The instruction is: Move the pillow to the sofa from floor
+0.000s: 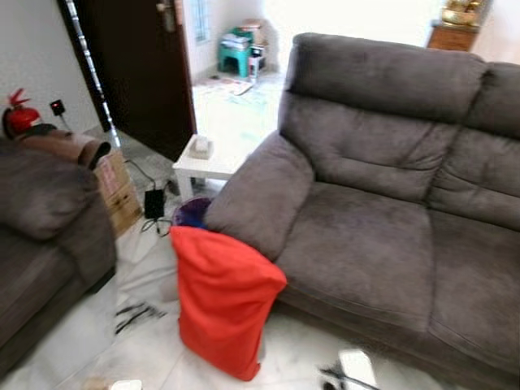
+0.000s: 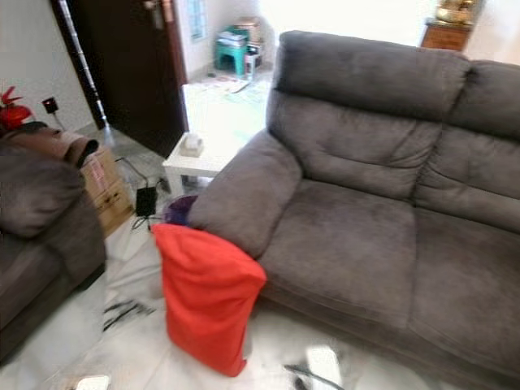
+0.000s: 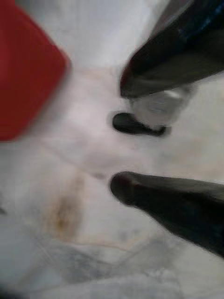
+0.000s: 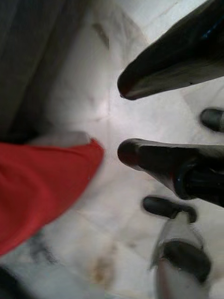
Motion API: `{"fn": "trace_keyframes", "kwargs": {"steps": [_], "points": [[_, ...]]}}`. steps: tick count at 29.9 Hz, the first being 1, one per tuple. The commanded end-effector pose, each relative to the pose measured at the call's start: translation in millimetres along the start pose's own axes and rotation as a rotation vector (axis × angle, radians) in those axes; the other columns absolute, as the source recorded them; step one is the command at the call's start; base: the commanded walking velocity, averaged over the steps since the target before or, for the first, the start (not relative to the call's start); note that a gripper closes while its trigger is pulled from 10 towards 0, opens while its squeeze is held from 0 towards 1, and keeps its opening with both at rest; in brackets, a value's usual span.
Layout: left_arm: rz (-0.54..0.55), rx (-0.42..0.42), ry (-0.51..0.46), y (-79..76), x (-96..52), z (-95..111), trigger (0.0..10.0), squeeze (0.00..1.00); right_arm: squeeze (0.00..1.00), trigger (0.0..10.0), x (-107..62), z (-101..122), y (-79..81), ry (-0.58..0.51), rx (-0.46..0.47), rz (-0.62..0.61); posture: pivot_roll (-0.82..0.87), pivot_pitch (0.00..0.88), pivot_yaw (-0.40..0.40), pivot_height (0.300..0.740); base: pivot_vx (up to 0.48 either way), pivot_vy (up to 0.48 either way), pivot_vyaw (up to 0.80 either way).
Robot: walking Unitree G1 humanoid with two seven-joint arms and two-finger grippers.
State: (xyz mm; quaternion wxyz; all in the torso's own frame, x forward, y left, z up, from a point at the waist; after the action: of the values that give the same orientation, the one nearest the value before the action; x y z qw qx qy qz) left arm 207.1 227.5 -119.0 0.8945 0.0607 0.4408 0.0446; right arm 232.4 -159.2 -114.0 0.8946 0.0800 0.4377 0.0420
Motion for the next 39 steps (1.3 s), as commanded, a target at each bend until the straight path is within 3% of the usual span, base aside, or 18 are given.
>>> {"fn": "trace_keyframes", "kwargs": {"steps": [1, 8, 23, 35, 39], "points": [[0.005, -0.009, 0.039, 1.4, -2.3, -12.8, 10.0, 0.0, 0.0, 10.0, -0.7, -5.8, -0.6, 0.02, -0.001, -0.001, 0.1, 0.007, -0.023, 0.74, 0.0, 0.0, 0.8], [0.006, -0.01, 0.04, 2.0, -2.4, -13.3, 10.0, 0.0, 0.0, 10.0, -0.5, -4.4, 0.4, 0.011, 0.018, 0.003, 0.1, 0.009, -0.021, 0.74, 0.0, 0.0, 0.7], [0.012, -0.027, 0.036, 4.3, -2.9, -14.1, 10.0, 0.0, 0.0, 10.0, 0.1, -2.1, 3.7, -0.007, 0.082, 0.017, 0.1, 0.02, -0.017, 0.74, 0.0, 0.0, 0.0], [0.015, -0.032, 0.031, 6.9, -2.9, -12.8, 10.0, 0.0, 0.0, 10.0, 0.2, -2.2, 6.0, -0.007, 0.049, 0.03, 0.11, 0.022, -0.013, 0.74, 0.274, 0.0, 0.17], [0.013, -0.031, 0.031, 6.2, -2.8, -12.5, 10.0, 0.0, 0.0, 10.0, -0.2, -4.6, 3.3, -0.003, 0.093, 0.011, 0.11, 0.021, -0.012, 0.74, 0.31, 0.0, 0.13]]}}
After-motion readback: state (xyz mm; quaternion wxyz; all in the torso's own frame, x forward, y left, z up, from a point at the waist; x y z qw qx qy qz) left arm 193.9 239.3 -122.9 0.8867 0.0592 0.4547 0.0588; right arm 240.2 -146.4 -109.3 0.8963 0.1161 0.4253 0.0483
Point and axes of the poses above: a point about 5 cm out from each wrist's last joint towards the gripper, its own x axis pointing out of the wrist towards the gripper, its own z axis along the axis of the wrist's last joint, y = z × x, the point moved 5 cm from there along x, pointing out of the wrist towards the gripper, and after that the axes turned 10 degrees about x, right-handed, at the moved point
